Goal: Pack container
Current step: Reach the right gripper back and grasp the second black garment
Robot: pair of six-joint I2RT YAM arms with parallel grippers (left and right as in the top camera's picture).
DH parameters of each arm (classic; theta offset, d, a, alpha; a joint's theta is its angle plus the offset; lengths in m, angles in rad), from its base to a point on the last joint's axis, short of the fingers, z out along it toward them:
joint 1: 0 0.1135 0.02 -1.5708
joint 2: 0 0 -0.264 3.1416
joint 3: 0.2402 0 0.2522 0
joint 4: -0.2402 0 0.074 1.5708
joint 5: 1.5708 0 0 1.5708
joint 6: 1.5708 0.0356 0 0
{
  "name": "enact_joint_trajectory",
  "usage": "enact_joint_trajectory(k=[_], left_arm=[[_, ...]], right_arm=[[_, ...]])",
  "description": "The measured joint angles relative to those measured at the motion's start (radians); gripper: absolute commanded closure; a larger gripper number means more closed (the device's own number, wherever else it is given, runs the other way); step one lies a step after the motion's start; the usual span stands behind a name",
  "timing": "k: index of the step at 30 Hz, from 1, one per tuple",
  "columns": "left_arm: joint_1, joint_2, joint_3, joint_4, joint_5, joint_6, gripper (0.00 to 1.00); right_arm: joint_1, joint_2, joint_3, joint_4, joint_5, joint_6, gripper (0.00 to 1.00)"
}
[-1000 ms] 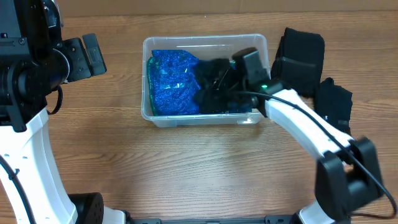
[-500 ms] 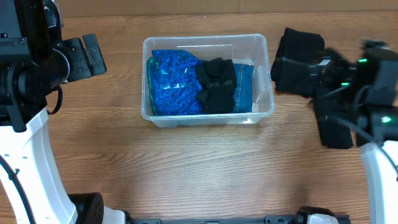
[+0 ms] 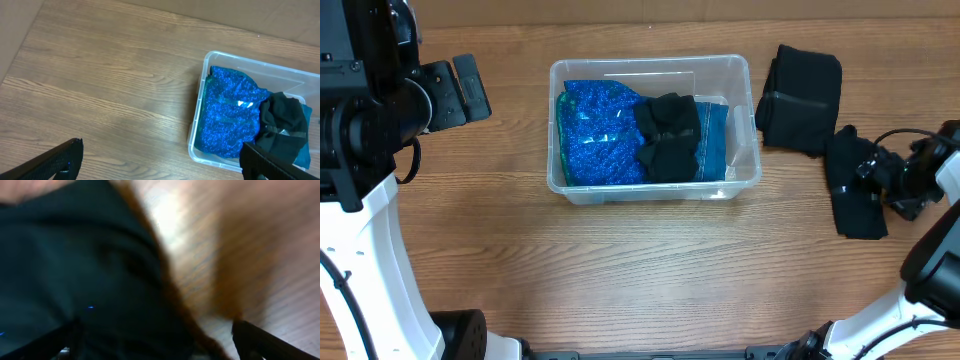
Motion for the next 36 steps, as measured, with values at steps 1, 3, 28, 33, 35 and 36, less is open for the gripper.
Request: enact_joint_trajectory(k=[1,3,28,33,35,36], left_arm=[[0.0,0.0,0.0,0.0,0.0,0.0,0.0],[0.0,0.0,0.0,0.0,0.0,0.0,0.0],[0.0,0.0,0.0,0.0,0.0,0.0,0.0],[0.0,0.0,0.0,0.0,0.0,0.0,0.0],[0.0,0.0,0.0,0.0,0.0,0.0,0.0],[0.0,0.0,0.0,0.0,0.0,0.0,0.0]], right_arm=[[0.001,0.003,0.0,0.001,-0.017,-0.021,0.34],[0.003,0.006,-0.004,0.006,-0.052,-0.04,0.58],[0.779,-0.466,0.01,0.214,-0.203,0.589,0.9],[0.804,-0.284,0.008,0.22,-0.151,0.598,0.38],[0.803,-0.273,0.005,0.238,-0.14,0.528,0.37],[0.803,-0.276,0.011,0.236,-0.138,0.485,0.37]])
